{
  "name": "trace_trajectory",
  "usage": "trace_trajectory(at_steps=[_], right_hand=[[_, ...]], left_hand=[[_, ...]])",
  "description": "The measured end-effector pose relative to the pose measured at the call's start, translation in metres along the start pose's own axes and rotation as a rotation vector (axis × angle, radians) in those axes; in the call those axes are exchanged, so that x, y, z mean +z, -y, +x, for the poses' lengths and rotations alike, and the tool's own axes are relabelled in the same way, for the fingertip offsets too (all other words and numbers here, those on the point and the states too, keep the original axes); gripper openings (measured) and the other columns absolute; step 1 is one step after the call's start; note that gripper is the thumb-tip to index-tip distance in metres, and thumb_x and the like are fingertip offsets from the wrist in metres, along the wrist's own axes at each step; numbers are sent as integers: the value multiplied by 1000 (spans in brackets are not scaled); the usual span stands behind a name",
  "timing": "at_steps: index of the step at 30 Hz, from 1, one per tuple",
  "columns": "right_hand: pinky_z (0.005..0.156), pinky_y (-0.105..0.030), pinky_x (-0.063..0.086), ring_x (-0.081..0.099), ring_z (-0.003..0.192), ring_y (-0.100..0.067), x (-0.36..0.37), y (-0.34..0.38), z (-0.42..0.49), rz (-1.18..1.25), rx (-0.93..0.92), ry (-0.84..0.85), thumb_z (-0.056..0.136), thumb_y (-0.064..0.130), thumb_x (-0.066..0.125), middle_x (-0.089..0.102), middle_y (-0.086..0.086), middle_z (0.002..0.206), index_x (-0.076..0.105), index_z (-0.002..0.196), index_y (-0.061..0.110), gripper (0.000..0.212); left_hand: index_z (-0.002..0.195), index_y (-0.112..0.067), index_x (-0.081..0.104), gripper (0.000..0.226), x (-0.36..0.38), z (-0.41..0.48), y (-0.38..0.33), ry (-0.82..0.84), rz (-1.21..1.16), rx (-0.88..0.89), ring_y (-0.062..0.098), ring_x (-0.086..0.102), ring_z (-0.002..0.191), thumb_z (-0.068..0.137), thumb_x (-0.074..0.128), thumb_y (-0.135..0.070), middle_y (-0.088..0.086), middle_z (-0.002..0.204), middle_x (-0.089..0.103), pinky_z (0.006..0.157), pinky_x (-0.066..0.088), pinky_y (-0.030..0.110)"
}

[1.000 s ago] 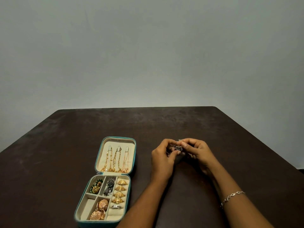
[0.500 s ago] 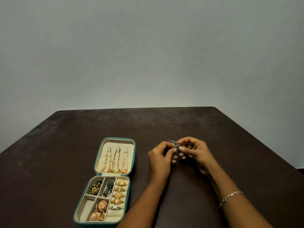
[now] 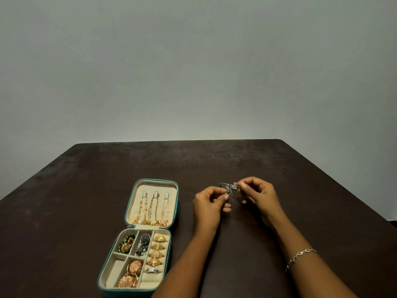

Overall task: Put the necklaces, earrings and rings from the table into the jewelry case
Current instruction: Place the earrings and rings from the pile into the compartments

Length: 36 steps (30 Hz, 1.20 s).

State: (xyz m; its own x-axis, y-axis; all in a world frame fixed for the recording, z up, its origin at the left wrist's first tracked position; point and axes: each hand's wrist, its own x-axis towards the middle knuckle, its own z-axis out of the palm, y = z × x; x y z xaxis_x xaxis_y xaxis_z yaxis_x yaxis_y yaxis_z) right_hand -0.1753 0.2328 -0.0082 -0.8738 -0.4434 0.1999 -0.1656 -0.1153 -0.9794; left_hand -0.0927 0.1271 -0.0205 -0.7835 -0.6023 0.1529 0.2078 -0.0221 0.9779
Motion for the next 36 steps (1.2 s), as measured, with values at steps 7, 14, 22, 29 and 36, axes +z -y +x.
trace_trajectory(at_steps=[7,14,22,29,36], right_hand=[[59,-26,49,60,65,-14,-3,-19,28,-498,31,-177,85,6,59,65,-5,89,66,84,19,15],[77,-27,42,59,98,-17,4,-19,39,-907,9,-159,81,24,66,59,-1,105,68,96,31,17],[63,-24,39,58,86,-15,3,-18,36,-793,-8,-219,81,13,65,64,0,90,65,79,25,12],[67,-26,40,59,85,-18,4,-15,38,-831,58,-209,79,16,68,65,1,83,66,77,22,7],[73,-25,42,59,91,-17,-1,-14,38,-767,53,-138,77,18,71,64,-1,93,67,94,27,20]], left_hand=[[70,-10,59,22,-1,1,4,-40,7,-7,7,56,44,81,60,9,2,57,60,46,47,20],[70,-12,59,22,-3,2,6,-56,15,-9,11,56,46,82,59,6,0,55,60,48,48,25],[69,-20,60,22,-3,2,7,-95,129,19,3,45,41,81,64,-2,0,60,58,36,37,21],[70,-19,60,22,-2,2,7,-90,115,18,3,46,43,81,63,-1,-1,58,57,38,39,20],[71,-21,61,18,-3,4,12,-95,151,44,10,56,63,80,66,-5,4,71,65,51,45,27]])
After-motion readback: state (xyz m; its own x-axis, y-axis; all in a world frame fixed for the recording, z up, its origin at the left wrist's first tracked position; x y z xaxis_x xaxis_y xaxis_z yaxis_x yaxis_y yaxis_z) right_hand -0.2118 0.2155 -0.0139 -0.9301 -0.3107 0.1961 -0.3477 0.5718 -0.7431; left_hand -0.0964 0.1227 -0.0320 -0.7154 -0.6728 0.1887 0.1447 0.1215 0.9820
